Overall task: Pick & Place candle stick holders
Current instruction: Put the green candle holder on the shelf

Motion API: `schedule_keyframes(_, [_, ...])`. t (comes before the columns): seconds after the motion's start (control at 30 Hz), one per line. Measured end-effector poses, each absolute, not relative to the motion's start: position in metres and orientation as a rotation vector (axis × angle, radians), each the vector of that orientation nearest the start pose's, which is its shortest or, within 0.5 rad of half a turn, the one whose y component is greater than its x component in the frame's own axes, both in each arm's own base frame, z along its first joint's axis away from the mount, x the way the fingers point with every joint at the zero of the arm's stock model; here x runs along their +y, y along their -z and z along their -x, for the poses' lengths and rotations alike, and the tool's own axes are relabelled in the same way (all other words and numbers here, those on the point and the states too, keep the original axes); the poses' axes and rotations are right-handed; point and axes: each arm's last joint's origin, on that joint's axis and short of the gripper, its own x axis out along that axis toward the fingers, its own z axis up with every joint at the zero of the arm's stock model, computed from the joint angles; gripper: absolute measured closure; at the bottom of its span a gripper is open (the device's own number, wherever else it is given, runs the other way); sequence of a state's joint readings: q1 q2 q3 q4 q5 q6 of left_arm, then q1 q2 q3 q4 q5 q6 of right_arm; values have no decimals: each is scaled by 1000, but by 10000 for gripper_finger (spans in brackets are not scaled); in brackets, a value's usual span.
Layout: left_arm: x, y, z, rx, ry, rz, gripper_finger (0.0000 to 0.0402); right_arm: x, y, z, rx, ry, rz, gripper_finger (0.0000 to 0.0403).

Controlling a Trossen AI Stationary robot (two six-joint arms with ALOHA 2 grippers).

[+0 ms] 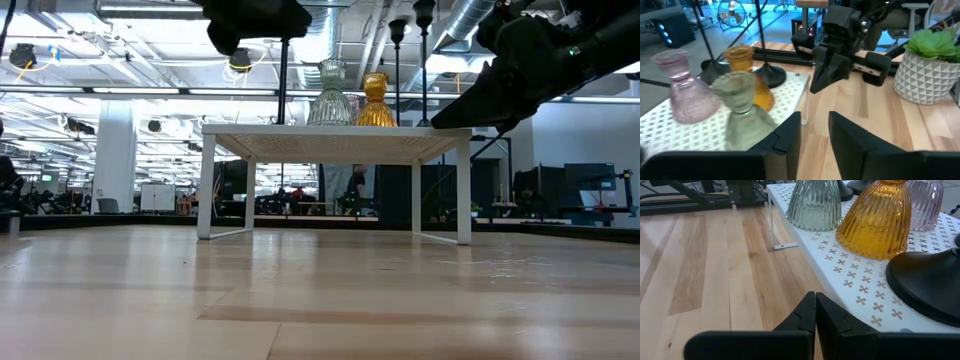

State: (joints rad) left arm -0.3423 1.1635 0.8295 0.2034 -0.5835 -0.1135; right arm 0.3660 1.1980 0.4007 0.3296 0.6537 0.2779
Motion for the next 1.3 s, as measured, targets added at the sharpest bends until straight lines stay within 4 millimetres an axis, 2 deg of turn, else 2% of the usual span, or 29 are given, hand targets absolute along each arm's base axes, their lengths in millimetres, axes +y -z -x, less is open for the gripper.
schedule_keyframes(0.33, [-81,-297,-274,35,-242,85,395,62,-175,-211,369,336,-41,403])
schedule_keyframes(0.57, [-80,-281,-294,3,-267,100,397,62,-175,-211,369,336,-41,403])
schedule_keyframes(0.7, [-73,-271,-302,20,-376,87,397,62,-175,-211,369,336,-41,403])
schedule_keyframes(0.83, [-66,-271,-303,14,-458,86,398,62,-175,-211,369,336,-41,403])
schedule_keyframes(1.3, [-37,-274,-307,-8,-556,74,398,62,-175,-211,372,333,-23,403])
